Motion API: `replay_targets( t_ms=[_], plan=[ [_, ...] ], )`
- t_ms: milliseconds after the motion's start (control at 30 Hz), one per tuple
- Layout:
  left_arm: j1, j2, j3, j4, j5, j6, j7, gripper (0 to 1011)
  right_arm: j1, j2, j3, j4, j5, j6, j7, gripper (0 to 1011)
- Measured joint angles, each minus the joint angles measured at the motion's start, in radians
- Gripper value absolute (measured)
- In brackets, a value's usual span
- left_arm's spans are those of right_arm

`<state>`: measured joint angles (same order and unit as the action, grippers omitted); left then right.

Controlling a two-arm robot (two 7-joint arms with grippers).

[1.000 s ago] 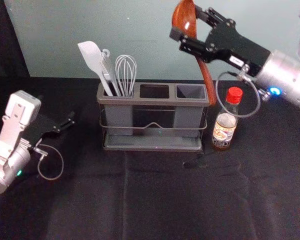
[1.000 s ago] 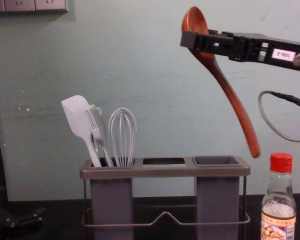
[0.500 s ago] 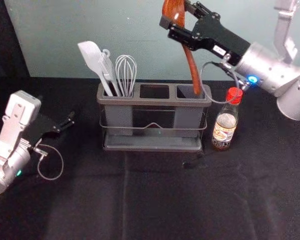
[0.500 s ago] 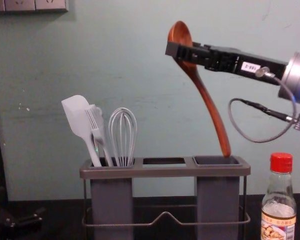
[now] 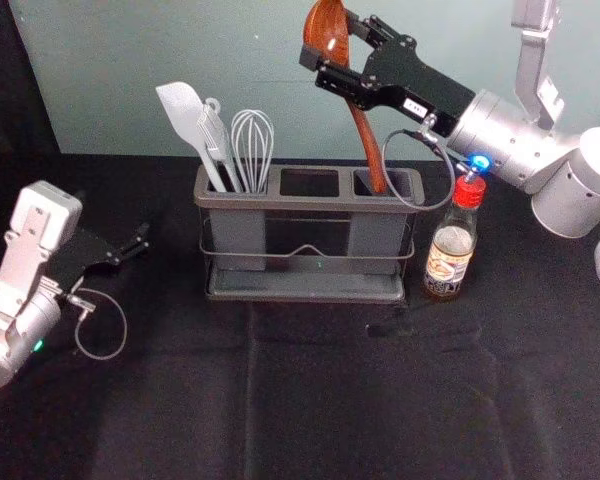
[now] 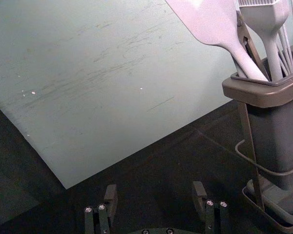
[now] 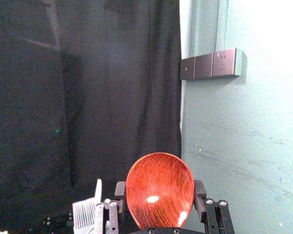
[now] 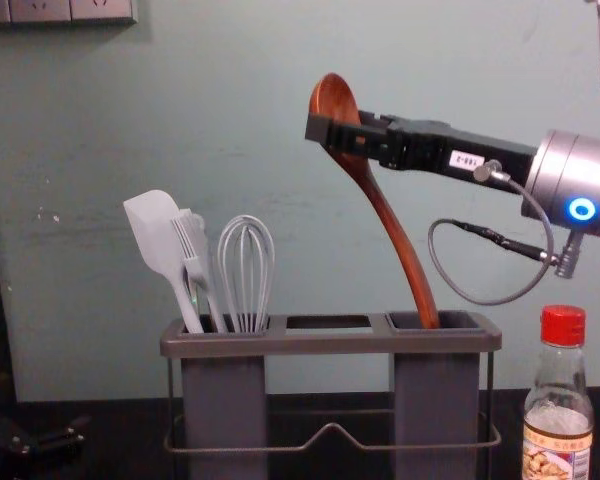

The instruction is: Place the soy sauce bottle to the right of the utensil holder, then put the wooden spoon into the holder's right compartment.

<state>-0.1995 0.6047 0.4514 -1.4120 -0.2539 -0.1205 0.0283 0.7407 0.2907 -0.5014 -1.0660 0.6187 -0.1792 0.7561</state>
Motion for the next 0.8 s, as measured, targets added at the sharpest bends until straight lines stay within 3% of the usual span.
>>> replay_targets(
  t_ms=[800],
  plan=[
    [0.000,0.000,0.000,0.000,0.000,0.000,0.000,1005,-0.048,0.003,0.026,0.061,0.005,-0.020,0.056,837]
  ],
)
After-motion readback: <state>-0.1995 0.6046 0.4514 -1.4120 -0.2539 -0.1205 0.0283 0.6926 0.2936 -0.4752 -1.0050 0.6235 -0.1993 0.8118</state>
